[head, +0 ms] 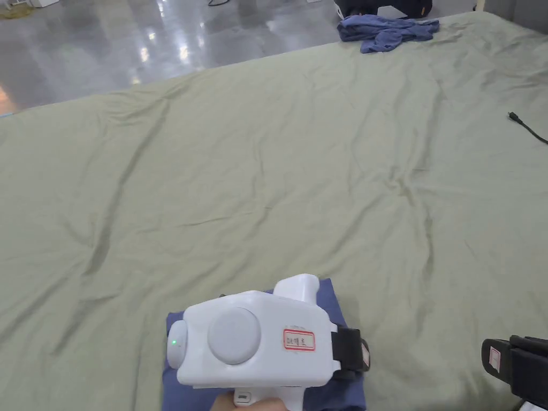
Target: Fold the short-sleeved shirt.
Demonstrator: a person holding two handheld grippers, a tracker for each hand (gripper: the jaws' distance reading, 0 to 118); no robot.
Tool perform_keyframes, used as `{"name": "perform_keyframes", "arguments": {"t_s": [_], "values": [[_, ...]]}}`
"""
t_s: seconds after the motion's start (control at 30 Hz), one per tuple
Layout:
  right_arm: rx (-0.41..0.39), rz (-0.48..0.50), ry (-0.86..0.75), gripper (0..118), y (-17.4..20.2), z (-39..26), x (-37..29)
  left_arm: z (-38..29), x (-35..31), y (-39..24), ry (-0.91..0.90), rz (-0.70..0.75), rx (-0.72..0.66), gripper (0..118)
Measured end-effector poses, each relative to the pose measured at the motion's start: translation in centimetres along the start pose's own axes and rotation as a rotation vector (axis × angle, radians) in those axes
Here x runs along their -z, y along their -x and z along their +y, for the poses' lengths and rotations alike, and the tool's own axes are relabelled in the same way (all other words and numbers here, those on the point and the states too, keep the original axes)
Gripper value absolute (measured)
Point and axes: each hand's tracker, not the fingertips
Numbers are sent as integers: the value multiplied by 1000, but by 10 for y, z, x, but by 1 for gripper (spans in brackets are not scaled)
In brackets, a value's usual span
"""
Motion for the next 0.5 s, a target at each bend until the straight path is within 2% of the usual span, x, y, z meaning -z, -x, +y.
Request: {"name": "perform_keyframes", "arguments": {"t_s": [0.13,0.27,0.4,0.43,0.5], "values": [[-36,29,4,6,12,4,2,-5,-24,12,-35,-37,-43,2],[-75,82,8,6,31,13,10,-12,-80,44,-169,-36,-121,2],[-166,168,19,6,66,25,25,-28,-139,91,-264,-105,-242,5],[-187,188,21,6,76,27,29,-34,-152,105,-286,-119,-263,18],[-231,238,31,6,99,30,41,-47,-174,129,-332,-110,-316,65]]}}
